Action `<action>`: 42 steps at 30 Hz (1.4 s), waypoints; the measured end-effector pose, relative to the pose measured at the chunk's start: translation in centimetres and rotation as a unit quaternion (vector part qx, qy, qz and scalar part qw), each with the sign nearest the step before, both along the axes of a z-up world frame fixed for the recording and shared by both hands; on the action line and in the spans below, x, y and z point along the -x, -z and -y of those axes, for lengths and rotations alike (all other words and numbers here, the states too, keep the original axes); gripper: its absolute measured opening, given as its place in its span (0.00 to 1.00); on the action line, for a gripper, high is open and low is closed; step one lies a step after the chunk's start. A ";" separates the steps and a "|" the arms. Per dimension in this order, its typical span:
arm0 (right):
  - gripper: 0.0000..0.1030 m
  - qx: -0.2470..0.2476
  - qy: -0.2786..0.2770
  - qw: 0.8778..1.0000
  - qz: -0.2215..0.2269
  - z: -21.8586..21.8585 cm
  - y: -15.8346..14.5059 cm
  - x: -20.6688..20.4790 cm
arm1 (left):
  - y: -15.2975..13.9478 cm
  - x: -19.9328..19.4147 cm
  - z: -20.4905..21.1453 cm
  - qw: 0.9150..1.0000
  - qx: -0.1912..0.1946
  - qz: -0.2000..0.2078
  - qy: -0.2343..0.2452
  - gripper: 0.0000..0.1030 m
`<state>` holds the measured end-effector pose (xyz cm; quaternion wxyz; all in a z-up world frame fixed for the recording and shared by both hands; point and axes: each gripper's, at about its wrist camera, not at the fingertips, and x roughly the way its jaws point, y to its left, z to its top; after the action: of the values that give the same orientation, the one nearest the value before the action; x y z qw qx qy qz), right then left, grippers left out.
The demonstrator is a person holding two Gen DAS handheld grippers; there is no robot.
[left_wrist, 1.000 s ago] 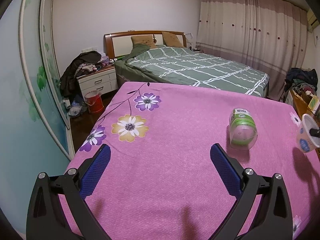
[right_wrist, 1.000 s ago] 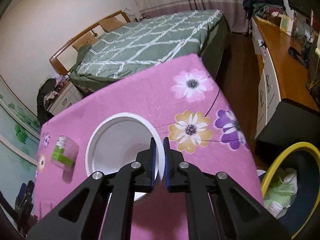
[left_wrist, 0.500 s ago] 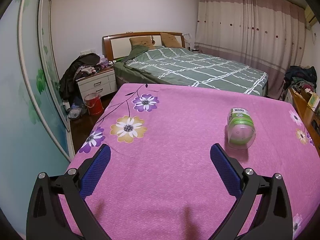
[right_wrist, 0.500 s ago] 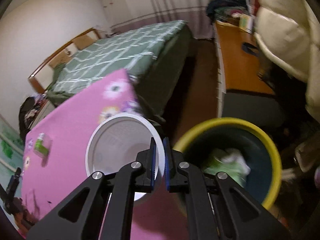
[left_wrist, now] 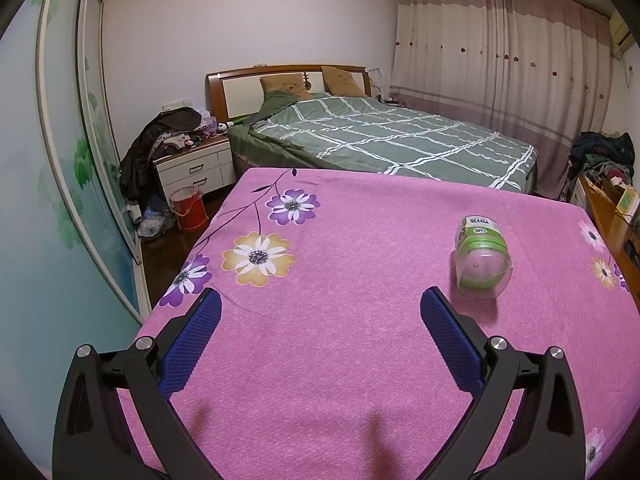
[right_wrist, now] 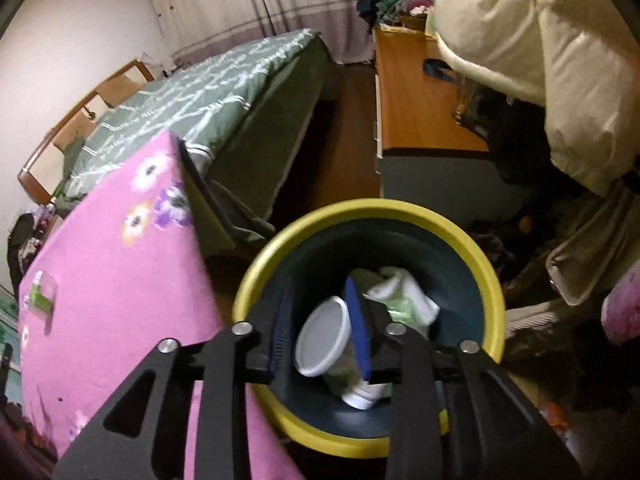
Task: Collect trash
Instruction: 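Carry the paper bowl over the yellow bin and open the right gripper, then grasp the clear green-labelled jar with the left gripper and lift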
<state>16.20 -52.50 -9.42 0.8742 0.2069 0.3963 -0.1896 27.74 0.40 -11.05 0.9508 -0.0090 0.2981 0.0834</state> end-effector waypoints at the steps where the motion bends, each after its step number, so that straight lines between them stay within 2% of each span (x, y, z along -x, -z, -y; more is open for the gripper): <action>1: 0.31 0.001 -0.005 1.000 0.005 -0.4 -0.1 -0.3 | 0.0 0.0 0.0 1.000 0.000 0.000 0.001 0.95; 8: 0.34 0.004 -0.106 0.994 0.041 -8.2 -1.9 -7.2 | 0.1 -0.4 0.8 1.000 -0.002 -0.017 0.020 0.95; 11: 0.34 0.016 -0.143 0.989 0.045 -12.0 -1.8 -10.0 | 0.3 -0.9 2.5 0.998 -0.004 -0.040 0.055 0.95; 14: 0.34 0.019 -0.166 0.985 0.050 -13.9 -1.3 -11.0 | 0.0 -1.9 4.5 0.994 0.004 -0.060 0.093 0.95; 19: 0.34 0.024 -0.174 0.984 0.039 -15.4 -0.4 -11.5 | 0.2 -5.5 6.4 0.985 0.060 -0.108 0.119 0.95; 30: 0.34 -0.010 -0.182 0.983 0.030 -15.1 0.3 -11.5 | 2.1 -12.0 9.9 0.985 0.035 -0.130 0.111 0.95; 32: 0.34 -0.015 -0.181 0.983 0.031 -14.9 0.4 -11.5 | 2.3 -12.7 10.2 0.984 0.033 -0.133 0.113 0.90; 34: 0.34 -0.016 -0.181 0.983 0.030 -14.9 0.4 -11.5 | 2.5 -13.3 10.3 0.984 0.029 -0.134 0.114 0.77; 35: 0.34 -0.015 -0.182 0.983 0.030 -14.9 0.4 -11.5 | 2.6 -13.6 10.3 0.983 0.031 -0.136 0.116 0.74; 37: 0.34 -0.015 -0.184 0.982 0.028 -14.9 0.4 -11.5 | 2.8 -14.0 10.6 0.981 0.038 -0.141 0.129 0.50; 42: 0.34 -0.007 -0.174 0.984 0.035 -14.6 0.1 -11.2 | 2.3 -13.2 11.6 0.980 0.024 -0.135 0.141 0.49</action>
<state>27.41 -37.92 -9.51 0.9058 0.1476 0.3964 -0.0241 40.95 -11.24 -13.35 0.9036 0.0213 0.4239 -0.0587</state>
